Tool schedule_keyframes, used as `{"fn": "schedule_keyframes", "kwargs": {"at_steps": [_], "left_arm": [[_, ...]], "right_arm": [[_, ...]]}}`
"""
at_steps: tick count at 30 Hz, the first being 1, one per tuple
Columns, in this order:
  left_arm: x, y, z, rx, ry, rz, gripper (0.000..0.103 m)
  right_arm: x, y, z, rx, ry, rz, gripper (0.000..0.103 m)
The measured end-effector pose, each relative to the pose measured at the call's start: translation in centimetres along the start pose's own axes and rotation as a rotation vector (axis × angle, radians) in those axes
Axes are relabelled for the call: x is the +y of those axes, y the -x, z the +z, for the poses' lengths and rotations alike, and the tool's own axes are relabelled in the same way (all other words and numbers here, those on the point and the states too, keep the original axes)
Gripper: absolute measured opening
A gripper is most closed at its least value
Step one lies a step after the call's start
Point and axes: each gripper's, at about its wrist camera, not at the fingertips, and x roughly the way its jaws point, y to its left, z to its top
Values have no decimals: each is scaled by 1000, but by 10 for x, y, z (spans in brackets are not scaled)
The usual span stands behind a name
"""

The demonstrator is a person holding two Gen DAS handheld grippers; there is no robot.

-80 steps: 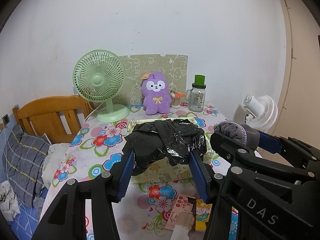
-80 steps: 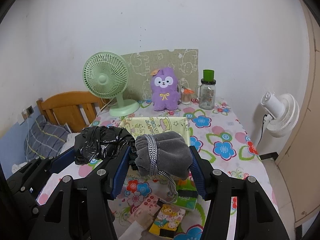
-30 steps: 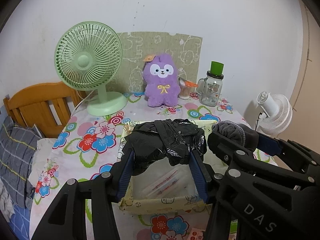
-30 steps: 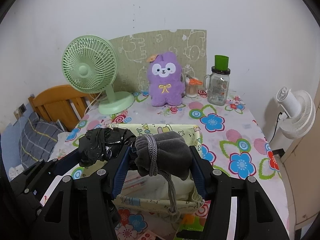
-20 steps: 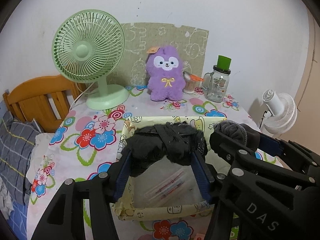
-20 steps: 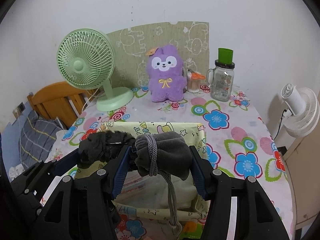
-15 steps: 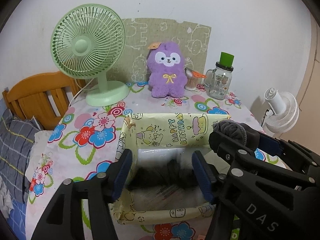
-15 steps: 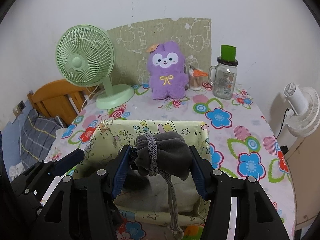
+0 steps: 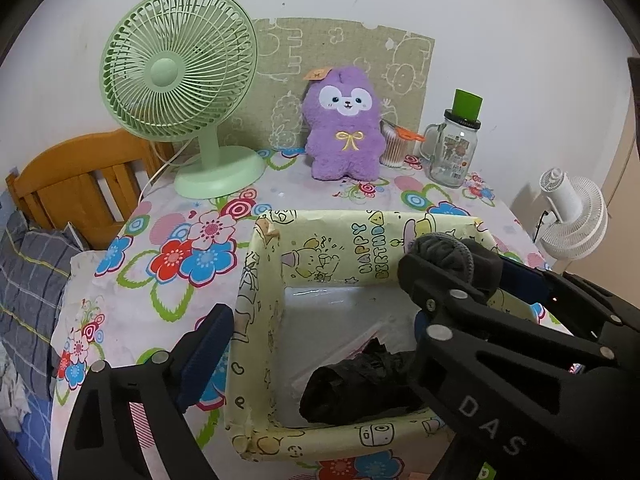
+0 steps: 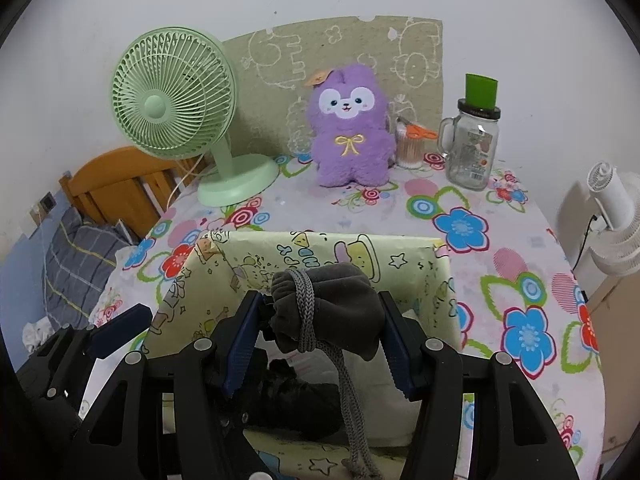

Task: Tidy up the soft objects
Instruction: 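Lower the black bag into the box and open the left tool while the right tool releases the grey item, then raise both tools up out of the fabric box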

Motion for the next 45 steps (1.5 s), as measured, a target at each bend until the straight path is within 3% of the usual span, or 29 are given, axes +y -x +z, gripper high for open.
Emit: {"fn": "schedule_keyframes", "kwargs": {"at_steps": [6,8,10,11,45], "left_arm": [[-2,-1,-1,3,-14,11,94],[-2,-1,-1,4,-13,11,94],[-2,0,-1,2,-4,8,94],[-1,1,-1,-1,2,3,94],[-27,71,-22,-101,-32,-12,94]], "right_arm": [[0,-6,-1,27,-3,-1,63],[0,-6,0,29,0,1,70],[0,-4,0,24,7,12,87],[0,-1,0,14,7,13,89],[-2,84,-25,-93,10,-28,91]]}}
